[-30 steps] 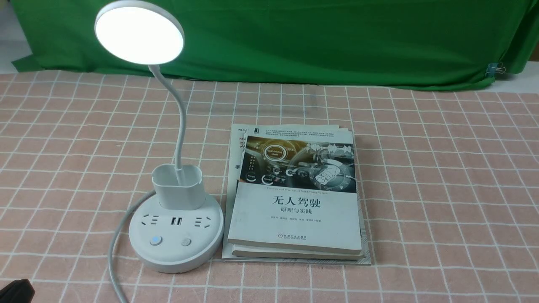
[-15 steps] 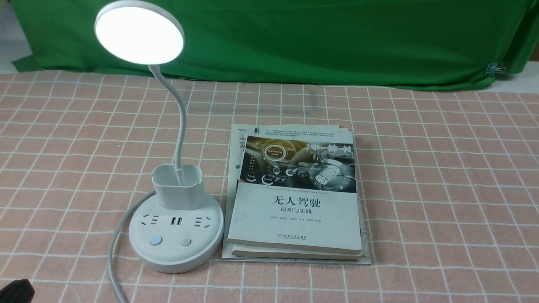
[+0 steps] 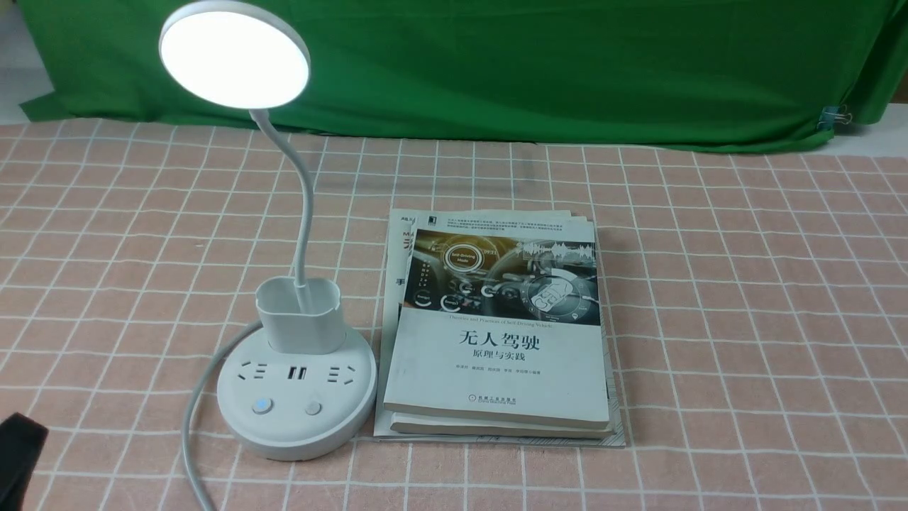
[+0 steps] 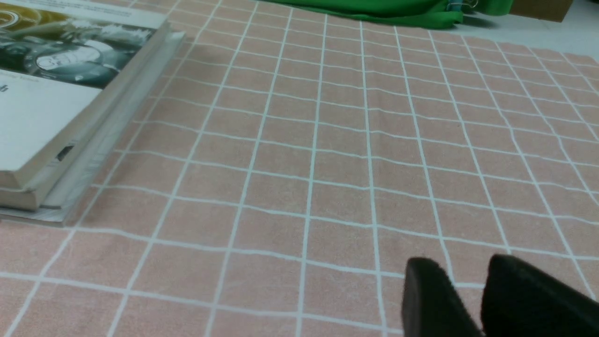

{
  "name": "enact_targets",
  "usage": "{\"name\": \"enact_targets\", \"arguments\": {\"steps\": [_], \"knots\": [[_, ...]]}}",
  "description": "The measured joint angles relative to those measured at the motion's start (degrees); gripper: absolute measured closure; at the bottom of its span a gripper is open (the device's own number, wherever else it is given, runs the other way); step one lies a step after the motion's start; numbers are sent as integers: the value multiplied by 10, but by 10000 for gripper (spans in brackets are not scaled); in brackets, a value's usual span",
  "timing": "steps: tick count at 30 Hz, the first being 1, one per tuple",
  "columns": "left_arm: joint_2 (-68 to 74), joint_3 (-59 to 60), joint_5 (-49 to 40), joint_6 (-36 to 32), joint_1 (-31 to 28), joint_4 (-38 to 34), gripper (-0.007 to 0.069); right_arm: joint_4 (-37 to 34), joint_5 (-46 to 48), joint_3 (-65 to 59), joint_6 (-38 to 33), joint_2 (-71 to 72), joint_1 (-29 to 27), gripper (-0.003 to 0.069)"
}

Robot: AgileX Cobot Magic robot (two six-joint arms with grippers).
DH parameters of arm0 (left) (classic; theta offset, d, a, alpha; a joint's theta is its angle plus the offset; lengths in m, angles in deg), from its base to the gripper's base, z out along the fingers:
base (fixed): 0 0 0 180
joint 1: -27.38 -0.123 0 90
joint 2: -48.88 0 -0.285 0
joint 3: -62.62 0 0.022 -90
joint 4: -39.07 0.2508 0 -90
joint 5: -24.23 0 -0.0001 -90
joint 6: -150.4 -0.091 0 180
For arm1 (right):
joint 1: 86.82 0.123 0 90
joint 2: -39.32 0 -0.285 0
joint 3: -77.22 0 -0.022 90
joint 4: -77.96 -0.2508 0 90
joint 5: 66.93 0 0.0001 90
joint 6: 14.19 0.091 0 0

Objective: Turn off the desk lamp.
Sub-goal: Use the left arm to press the button switch on the lamp holder

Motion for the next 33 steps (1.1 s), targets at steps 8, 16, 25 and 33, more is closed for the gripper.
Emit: {"name": "enact_targets", "arguments": {"steps": [8, 16, 25, 33], "knots": [[3, -8, 6, 0, 0, -24, 620, 0, 0, 0, 0, 0, 0, 419], [196, -187, -248, -5, 0, 73, 620, 0, 0, 0, 0, 0, 0, 419], [488, -358, -471, -127, 34, 133, 620, 0, 0, 0, 0, 0, 0, 419], [728, -499, -511, -56, 231, 280, 620, 0, 0, 0, 0, 0, 0, 419]]}}
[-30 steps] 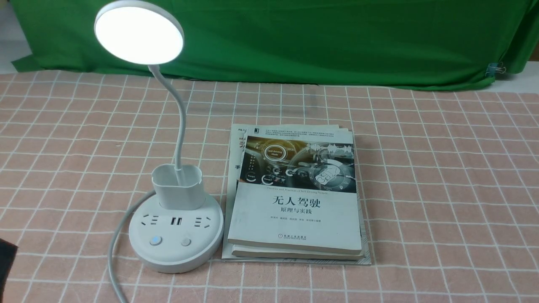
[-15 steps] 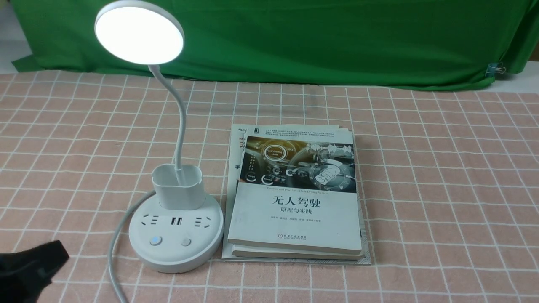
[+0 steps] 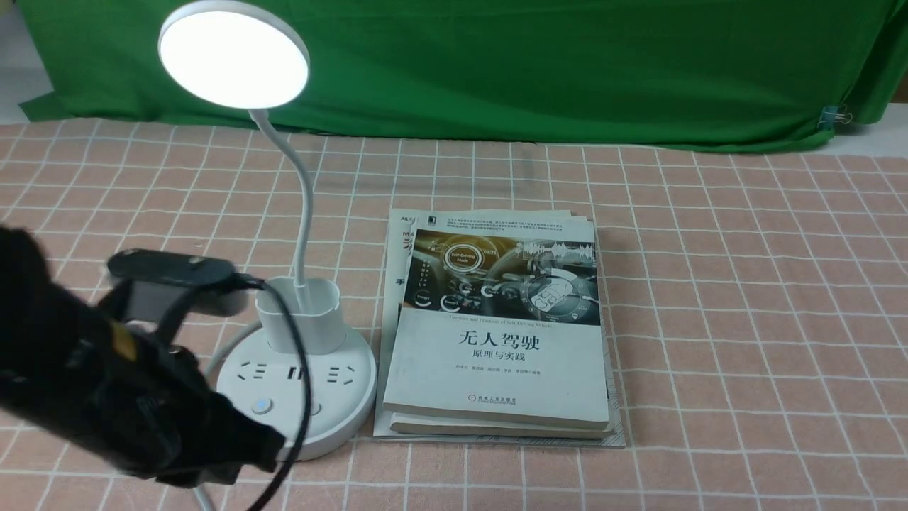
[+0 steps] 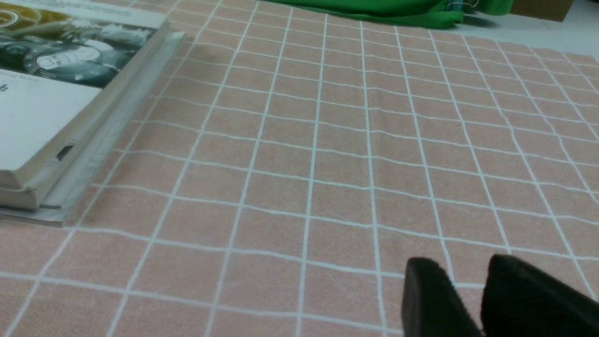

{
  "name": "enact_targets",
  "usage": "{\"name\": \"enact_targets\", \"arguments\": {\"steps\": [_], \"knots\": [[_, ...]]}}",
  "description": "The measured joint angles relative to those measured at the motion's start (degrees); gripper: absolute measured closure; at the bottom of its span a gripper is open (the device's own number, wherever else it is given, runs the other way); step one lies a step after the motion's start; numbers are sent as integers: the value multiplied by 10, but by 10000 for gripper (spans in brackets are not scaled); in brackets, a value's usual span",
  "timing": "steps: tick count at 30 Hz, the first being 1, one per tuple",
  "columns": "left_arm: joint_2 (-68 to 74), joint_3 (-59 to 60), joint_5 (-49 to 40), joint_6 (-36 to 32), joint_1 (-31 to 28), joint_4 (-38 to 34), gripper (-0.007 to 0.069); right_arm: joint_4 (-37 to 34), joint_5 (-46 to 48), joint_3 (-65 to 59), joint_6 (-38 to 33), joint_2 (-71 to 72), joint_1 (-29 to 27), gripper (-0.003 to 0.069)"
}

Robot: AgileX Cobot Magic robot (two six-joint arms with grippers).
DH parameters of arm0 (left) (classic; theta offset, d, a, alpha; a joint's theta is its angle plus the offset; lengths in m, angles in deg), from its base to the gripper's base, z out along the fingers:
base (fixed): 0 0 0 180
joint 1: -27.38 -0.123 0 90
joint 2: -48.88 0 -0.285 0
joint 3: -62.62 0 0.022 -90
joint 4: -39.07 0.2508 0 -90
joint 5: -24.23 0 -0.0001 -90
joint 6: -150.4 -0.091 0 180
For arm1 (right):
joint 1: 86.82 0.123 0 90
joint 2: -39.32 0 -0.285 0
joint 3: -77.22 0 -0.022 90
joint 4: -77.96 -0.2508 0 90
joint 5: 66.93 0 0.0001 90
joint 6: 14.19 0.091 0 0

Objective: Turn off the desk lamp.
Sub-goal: Use the left arm to press the button switch on the lamp holder

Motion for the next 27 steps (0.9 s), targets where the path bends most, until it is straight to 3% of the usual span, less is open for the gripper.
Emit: {"name": "enact_targets", "arguments": {"steps": [10, 27], "knots": [[184, -135, -9, 11, 23, 22, 620, 0, 0, 0, 0, 0, 0, 419], [278, -159, 25, 4, -7, 27, 620, 0, 0, 0, 0, 0, 0, 419]]}}
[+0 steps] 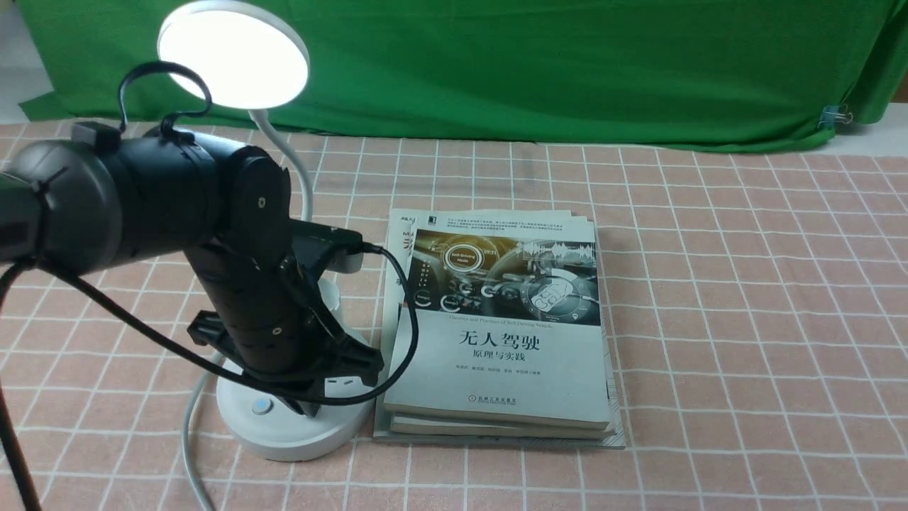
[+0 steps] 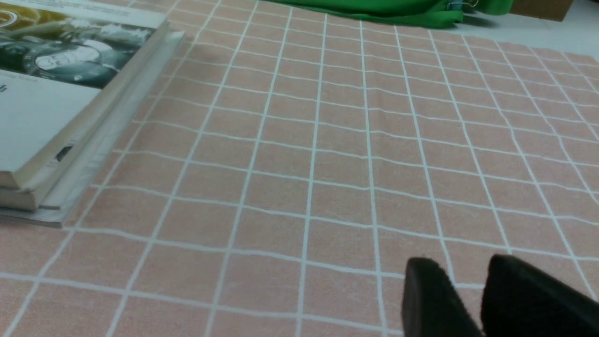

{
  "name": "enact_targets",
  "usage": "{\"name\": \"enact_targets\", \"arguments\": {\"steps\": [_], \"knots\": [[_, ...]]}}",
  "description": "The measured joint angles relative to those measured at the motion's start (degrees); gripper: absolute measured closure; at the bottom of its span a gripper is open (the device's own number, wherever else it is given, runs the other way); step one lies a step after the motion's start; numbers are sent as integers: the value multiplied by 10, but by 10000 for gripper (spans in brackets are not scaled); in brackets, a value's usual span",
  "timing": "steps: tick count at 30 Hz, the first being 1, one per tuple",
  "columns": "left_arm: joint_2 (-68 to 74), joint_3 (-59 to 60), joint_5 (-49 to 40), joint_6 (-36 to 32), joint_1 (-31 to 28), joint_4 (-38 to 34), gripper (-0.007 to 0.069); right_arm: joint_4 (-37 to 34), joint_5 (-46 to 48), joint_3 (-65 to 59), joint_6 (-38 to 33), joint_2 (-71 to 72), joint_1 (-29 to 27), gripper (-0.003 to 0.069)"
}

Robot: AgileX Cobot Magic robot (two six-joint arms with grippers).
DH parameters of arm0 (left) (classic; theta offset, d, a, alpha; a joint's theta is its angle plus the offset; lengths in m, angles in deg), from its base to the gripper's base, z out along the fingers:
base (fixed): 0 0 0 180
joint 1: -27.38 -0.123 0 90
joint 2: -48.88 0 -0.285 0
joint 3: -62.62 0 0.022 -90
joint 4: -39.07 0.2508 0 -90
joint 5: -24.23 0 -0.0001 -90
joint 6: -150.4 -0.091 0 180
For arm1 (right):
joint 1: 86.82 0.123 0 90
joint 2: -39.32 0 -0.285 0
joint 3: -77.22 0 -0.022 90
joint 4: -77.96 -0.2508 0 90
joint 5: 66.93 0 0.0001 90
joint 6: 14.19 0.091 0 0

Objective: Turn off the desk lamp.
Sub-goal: Use the left arm to press the button switch on the lamp holder

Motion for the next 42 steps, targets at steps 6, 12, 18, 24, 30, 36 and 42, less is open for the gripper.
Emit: {"name": "enact_targets", "arguments": {"steps": [6, 12, 18, 24, 30, 36, 42], "knots": [[13, -7, -2, -11, 0, -1, 620, 0, 0, 0, 0, 0, 0, 419], [-2, -5, -14, -11, 0, -1, 620, 0, 0, 0, 0, 0, 0, 419], [-33, -5, -10, -10, 0, -1, 620, 0, 0, 0, 0, 0, 0, 419], [-5, -5, -6, -10, 0, -1, 620, 0, 0, 0, 0, 0, 0, 419], [10, -5, 0, -10, 0, -2, 620, 0, 0, 0, 0, 0, 0, 419], [8, -8, -7, -10, 0, -2, 620, 0, 0, 0, 0, 0, 0, 419], [-25, -11, -13, -7, 0, -2, 620, 0, 0, 0, 0, 0, 0, 419]]}}
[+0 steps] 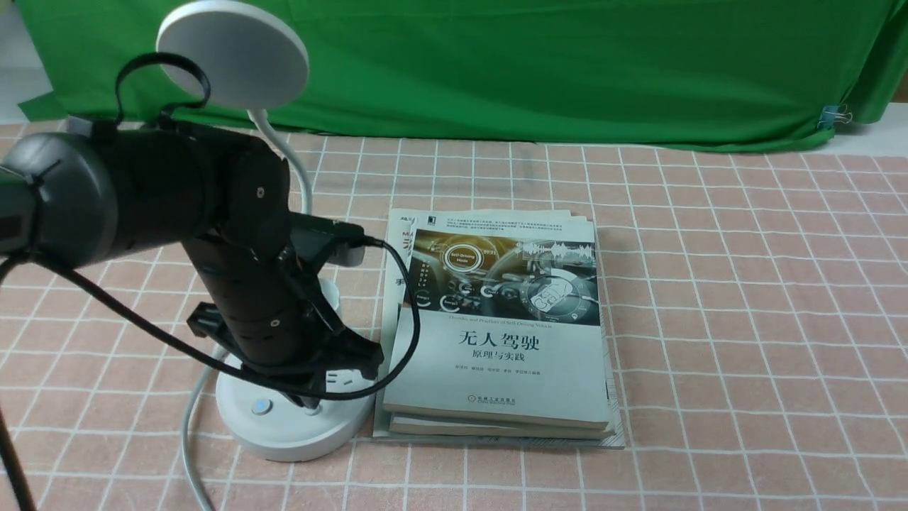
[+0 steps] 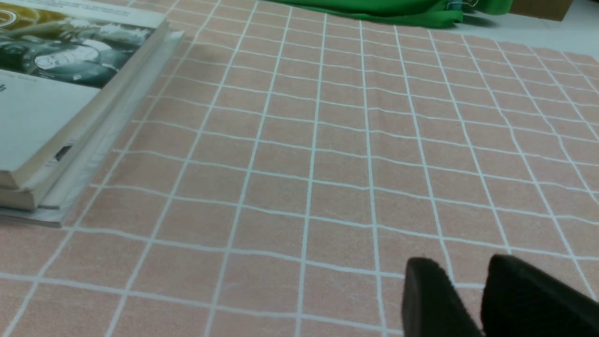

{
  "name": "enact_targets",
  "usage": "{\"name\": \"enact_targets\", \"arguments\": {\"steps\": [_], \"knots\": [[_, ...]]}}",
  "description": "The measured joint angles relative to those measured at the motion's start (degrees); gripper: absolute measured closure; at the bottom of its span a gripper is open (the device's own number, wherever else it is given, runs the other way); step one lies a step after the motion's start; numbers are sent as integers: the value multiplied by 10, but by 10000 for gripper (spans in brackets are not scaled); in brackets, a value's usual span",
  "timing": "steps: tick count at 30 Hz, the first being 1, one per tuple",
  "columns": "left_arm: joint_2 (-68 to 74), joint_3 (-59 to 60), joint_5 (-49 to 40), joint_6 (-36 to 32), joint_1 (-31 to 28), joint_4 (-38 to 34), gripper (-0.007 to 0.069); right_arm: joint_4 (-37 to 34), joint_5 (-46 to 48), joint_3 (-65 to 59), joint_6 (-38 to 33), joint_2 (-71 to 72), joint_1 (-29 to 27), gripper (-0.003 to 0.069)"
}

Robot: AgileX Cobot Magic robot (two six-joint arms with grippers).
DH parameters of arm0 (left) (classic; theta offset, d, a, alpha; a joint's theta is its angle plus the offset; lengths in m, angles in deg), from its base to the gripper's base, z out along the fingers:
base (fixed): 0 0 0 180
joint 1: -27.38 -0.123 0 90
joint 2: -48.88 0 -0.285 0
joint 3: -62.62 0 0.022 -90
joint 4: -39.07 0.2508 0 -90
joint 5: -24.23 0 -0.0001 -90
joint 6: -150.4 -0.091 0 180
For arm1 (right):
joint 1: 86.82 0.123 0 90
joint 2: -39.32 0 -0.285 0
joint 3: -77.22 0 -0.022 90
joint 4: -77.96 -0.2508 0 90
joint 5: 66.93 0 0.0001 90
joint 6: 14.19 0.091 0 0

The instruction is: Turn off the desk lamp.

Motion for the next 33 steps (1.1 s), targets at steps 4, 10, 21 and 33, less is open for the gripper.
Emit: {"name": "enact_targets", "arguments": {"steps": [4, 10, 21, 33], "knots": [[-10, 0, -4, 3, 0, 0, 620, 0, 0, 0, 0, 0, 0, 419], [-28, 8, -8, 0, 0, -1, 620, 0, 0, 0, 0, 0, 0, 419], [-364, 227, 160, -1, 0, -48, 620, 0, 0, 0, 0, 0, 0, 419], [-699, 466, 336, 15, 0, -47, 620, 0, 0, 0, 0, 0, 0, 419]]}}
